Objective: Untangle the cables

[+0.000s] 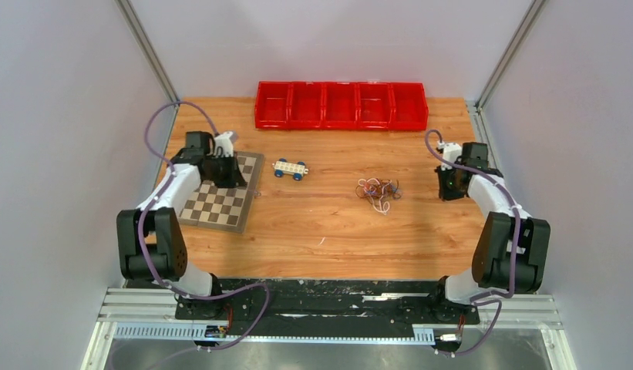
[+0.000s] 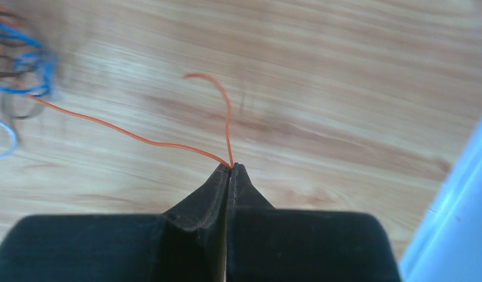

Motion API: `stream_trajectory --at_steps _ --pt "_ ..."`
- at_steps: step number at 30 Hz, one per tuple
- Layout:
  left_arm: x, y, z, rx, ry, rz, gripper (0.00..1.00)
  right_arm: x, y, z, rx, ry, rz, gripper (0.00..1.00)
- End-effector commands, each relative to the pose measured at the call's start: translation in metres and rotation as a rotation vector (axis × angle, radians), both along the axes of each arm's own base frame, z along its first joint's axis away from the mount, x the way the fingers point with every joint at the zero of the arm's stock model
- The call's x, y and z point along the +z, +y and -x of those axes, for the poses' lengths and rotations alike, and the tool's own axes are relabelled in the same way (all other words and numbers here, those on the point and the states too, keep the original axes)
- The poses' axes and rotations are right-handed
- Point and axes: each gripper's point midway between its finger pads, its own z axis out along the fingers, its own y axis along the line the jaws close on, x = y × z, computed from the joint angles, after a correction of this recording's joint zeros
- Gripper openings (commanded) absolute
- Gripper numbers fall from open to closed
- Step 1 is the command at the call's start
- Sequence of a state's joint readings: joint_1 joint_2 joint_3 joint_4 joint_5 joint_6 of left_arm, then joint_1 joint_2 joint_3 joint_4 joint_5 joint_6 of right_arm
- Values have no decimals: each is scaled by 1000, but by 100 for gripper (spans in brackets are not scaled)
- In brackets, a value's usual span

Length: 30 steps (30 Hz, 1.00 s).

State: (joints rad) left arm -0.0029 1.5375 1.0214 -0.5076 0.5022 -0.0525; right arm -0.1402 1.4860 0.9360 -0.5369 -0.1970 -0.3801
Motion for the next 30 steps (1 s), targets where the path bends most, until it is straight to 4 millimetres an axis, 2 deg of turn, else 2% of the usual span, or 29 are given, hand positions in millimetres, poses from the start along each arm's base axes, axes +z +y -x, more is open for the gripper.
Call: stream_trajectory --at_steps 1,4,9,15,21,25,30 --pt "23 60 5 49 -81 -140 0 9 -48 6 -12 -20 116 0" --pt "34 94 9 89 -101 -187 0 11 -71 8 -44 -24 133 0" --pt "50 134 20 153 -145 -284 0 21 -104 11 -83 -42 177 0" --pt "57 191 31 275 -143 -389 0 22 -146 20 -131 -30 226 0" --pt "60 246 37 388 -121 -506 0 30 -187 18 -192 -42 264 0" --pt "61 261 35 412 -104 -519 0 44 -208 10 -222 -76 285 0" --pt "54 275 37 428 -74 -578 0 80 -243 -3 -297 -149 325 0"
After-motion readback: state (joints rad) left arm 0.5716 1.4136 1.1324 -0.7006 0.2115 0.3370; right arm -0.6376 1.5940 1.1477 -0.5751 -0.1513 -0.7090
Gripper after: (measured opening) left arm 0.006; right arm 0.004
